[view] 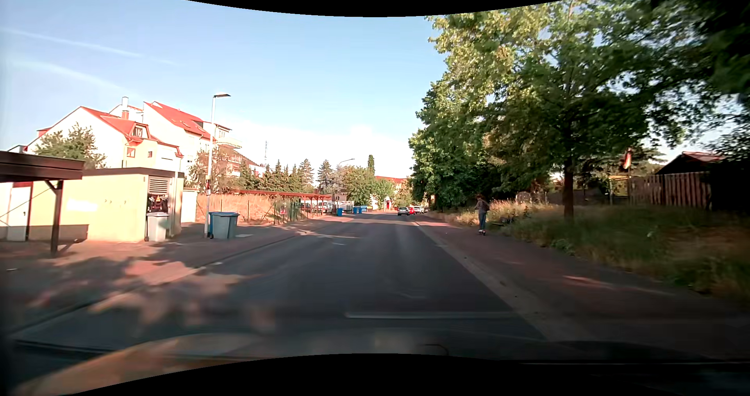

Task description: Follow the waypoints while adhering to traffic rules and regulations

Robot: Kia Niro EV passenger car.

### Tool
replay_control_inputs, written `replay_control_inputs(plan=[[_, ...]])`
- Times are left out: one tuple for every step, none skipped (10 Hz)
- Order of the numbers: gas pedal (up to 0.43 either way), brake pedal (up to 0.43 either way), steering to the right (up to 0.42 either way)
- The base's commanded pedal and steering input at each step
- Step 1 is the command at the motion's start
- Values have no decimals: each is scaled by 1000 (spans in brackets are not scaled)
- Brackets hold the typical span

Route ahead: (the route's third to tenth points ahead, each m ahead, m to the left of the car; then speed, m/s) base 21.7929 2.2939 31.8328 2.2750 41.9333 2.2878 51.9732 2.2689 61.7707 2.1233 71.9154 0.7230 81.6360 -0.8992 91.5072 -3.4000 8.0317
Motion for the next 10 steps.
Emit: replay_control_inputs(plan=[[28, 0, -16], [28, 0, -15], [28, 0, -15], [28, 0, -15], [28, 0, -13], [28, 0, -11], [28, 0, -9], [28, 0, -4], [28, 0, -1], [28, 0, -1]])
